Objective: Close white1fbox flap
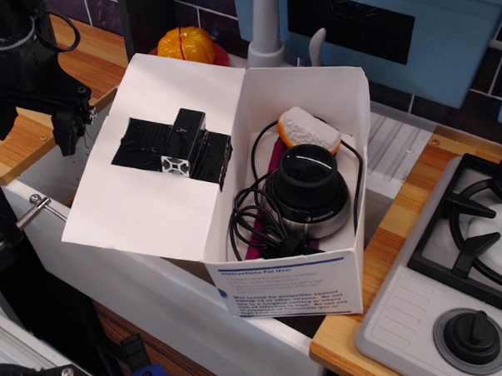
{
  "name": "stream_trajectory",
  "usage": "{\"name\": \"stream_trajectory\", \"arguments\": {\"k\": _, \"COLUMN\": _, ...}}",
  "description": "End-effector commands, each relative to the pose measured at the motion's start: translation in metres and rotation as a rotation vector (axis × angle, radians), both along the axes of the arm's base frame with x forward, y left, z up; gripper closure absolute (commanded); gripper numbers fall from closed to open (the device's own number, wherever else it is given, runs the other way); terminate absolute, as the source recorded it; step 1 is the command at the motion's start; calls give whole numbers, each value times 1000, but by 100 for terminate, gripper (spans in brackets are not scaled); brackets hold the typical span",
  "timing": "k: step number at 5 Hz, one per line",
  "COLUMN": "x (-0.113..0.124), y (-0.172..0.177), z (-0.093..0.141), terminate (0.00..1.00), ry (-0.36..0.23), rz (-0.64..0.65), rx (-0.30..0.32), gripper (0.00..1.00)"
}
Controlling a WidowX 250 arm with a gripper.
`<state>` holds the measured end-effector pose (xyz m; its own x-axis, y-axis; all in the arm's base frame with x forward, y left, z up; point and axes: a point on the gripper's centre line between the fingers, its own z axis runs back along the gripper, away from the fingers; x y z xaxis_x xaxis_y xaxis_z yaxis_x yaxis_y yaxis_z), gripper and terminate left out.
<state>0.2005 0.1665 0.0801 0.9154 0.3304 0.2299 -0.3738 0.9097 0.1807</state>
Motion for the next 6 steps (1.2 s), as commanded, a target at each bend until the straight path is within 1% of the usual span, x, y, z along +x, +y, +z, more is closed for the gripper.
{"name": "stream_trajectory", "arguments": {"k": 1, "x": 0, "y": 0, "z": 0, "terminate": 0, "ry": 0, "rz": 0, "rx": 0, "gripper": 0}}
{"name": "stream_trajectory", "arguments": {"k": 2, "x": -1, "y": -2, "z": -6, "terminate": 0, "ry": -23, "rz": -1, "rx": -38, "gripper": 0}}
{"name": "stream_trajectory", "arguments": {"k": 3, "x": 2, "y": -5, "z": -5, "terminate": 0, "ry": -57, "rz": -32, "rx": -75, "gripper": 0}}
{"name": "stream_trajectory", "arguments": {"k": 4, "x": 9, "y": -12, "z": 6, "terminate": 0, "ry": -113, "rz": -87, "rx": -128, "gripper": 0}}
{"name": "stream_trajectory", "arguments": {"k": 5, "x": 12, "y": -21, "z": 19, "terminate": 0, "ry": -133, "rz": -120, "rx": -138, "gripper": 0}}
{"name": "stream_trajectory", "arguments": {"k": 6, "x": 18, "y": -28, "z": 39, "terminate": 0, "ry": -108, "rz": -144, "rx": -115, "gripper": 0}}
